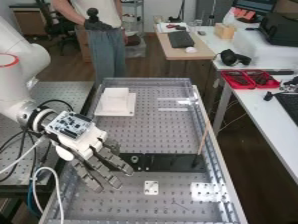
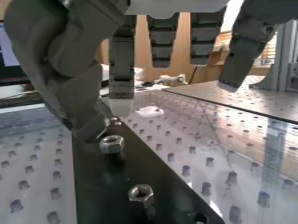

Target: Grab the larger nut and place it in the white container

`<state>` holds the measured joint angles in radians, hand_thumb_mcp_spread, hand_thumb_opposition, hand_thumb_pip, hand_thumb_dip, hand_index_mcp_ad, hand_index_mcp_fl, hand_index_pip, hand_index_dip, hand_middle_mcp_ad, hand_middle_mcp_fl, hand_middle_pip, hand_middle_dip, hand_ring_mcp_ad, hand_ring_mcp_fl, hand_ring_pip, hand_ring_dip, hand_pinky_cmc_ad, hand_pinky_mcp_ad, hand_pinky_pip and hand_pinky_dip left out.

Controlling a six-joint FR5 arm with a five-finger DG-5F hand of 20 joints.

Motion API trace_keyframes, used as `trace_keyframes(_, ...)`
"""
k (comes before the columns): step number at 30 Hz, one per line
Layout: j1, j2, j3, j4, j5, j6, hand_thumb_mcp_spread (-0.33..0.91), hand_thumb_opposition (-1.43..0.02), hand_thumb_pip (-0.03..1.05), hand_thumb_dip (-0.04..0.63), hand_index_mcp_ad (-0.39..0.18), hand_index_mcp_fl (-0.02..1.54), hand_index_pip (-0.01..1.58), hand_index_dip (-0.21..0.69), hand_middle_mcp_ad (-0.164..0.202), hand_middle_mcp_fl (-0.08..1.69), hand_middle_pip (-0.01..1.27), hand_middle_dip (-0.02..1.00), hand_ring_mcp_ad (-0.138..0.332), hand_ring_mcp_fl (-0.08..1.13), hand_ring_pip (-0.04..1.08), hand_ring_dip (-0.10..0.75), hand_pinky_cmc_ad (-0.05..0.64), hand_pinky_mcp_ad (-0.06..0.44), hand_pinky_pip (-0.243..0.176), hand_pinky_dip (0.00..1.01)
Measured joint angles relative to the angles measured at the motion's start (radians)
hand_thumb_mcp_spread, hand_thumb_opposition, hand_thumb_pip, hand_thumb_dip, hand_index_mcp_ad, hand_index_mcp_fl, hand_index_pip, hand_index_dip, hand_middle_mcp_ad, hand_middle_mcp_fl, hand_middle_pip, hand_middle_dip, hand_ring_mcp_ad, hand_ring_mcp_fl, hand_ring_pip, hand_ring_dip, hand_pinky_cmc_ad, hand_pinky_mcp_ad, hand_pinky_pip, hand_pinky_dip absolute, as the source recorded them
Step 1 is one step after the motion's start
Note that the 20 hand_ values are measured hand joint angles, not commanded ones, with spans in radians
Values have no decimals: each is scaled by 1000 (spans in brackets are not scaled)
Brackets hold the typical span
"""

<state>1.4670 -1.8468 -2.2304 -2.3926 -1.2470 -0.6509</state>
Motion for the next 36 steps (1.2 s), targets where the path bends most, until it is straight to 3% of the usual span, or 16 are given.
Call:
trace_keyframes(9,-24,-14,-9,52,-49,-29,295,-883,785,202,-138,2,1555,126,68,12,126,229,176,0,108,176,401,328,-105,656)
trace_keyframes(17,-32,-32,-19,98,-45,-18,295,-883,785,202,-138,5,1560,126,68,14,129,232,176,2,122,169,401,326,-105,639)
trace_keyframes(26,-46,-46,-10,94,-102,-50,297,-883,784,206,-143,5,1560,126,70,14,126,216,176,2,140,168,401,326,-105,639)
trace_keyframes(36,-94,-51,14,71,-233,-110,297,-883,785,206,-147,5,1557,120,70,12,126,215,180,2,140,168,401,328,-105,639)
